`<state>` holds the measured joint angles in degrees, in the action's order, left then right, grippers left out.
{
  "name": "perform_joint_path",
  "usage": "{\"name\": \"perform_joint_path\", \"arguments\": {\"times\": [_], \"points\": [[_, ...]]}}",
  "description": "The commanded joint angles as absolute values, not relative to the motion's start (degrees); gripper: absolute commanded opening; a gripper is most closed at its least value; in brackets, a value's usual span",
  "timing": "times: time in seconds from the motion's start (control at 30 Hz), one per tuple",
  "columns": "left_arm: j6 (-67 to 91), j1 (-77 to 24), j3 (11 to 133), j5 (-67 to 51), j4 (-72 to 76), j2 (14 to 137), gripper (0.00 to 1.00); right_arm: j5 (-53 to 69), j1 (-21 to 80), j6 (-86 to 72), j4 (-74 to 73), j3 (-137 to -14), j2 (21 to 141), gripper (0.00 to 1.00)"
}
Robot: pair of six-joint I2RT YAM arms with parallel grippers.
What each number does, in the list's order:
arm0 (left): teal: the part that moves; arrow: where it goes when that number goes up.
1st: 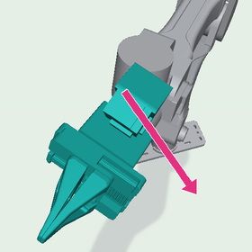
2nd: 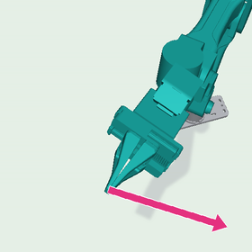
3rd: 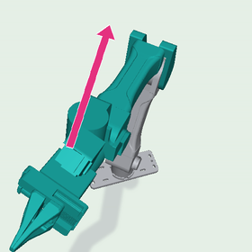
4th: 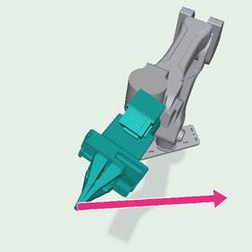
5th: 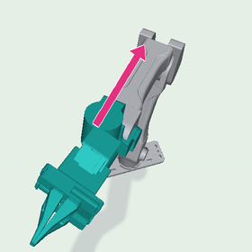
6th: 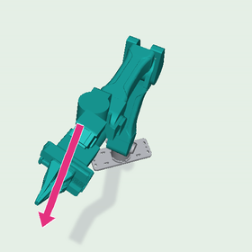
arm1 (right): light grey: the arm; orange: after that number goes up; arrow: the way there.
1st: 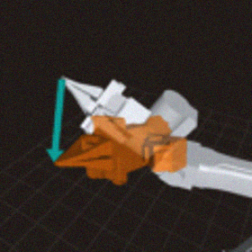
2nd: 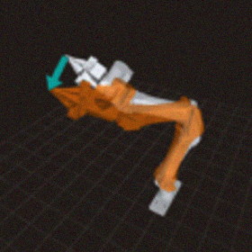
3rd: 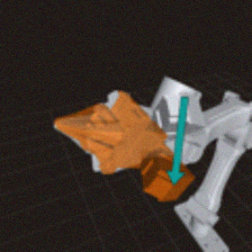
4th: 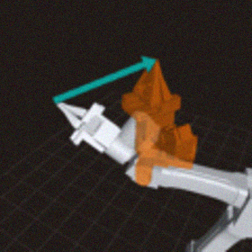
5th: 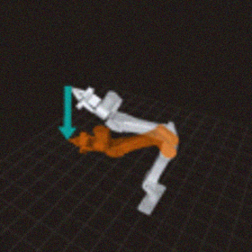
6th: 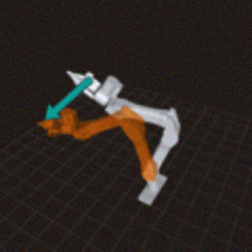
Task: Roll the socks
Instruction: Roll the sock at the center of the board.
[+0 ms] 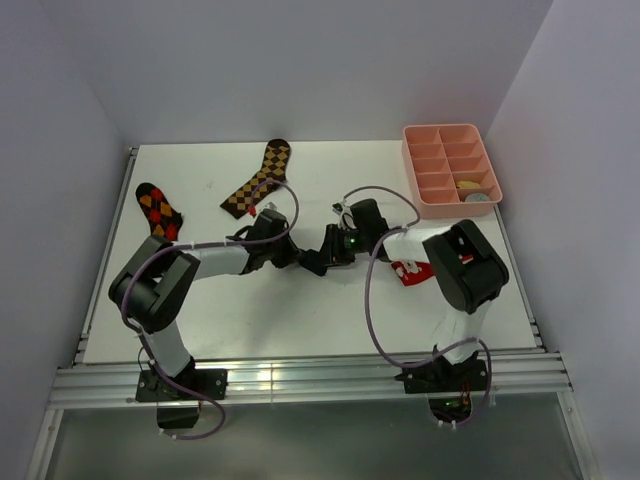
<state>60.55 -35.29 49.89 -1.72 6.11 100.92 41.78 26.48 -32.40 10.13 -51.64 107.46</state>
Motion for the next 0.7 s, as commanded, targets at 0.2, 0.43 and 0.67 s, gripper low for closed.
{"name": "perform_joint_path", "arguments": {"times": [0.2, 0.43, 0.67], "points": [[56.52, -35.51, 54.14, -1.67, -2.02, 101.69, 0.00, 6.78, 36.55, -15.65, 2.99, -49.13, 91.32, 0.38], [55.11, -35.51, 55.90, -1.85, -4.13, 101.51, 0.00, -5.09, 45.34, -7.49, 6.15, -47.29, 88.24, 0.39], [54.84, -35.51, 56.69, -2.81, -4.75, 101.86, 0.00, -13.17, 51.41, -2.38, 8.34, -48.43, 92.10, 0.41]]}}
